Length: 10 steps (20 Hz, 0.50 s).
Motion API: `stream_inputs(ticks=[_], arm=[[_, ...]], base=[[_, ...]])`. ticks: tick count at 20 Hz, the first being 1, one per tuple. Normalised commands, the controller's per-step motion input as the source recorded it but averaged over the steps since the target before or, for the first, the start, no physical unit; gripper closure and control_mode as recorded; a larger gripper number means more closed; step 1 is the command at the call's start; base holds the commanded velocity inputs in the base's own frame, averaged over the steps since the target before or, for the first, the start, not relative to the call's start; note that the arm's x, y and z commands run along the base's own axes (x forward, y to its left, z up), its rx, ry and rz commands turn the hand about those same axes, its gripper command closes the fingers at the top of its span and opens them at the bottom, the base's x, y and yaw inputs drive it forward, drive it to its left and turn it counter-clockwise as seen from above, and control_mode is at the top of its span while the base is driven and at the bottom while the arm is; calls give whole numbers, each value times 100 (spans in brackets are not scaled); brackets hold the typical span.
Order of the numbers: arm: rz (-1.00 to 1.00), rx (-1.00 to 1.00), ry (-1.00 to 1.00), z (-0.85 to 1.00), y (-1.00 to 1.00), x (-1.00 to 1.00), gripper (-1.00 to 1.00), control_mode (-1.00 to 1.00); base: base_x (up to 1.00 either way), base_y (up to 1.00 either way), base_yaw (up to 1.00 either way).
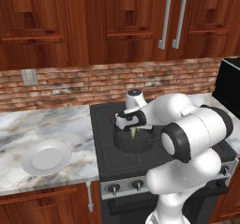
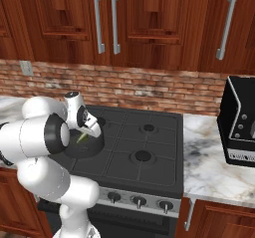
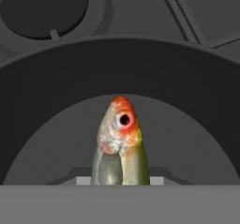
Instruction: Retrieve the frozen meat and place it in the pot on a burner. Then turn the burner on.
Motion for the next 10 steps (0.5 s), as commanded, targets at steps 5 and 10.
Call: stream_inputs(ticks=[5,10], arm=[[0,0,0,0,0,0,-100,-100],[0,0,0,0,0,0,-100,-100]], base=[[0,0,0],[0,0,0]])
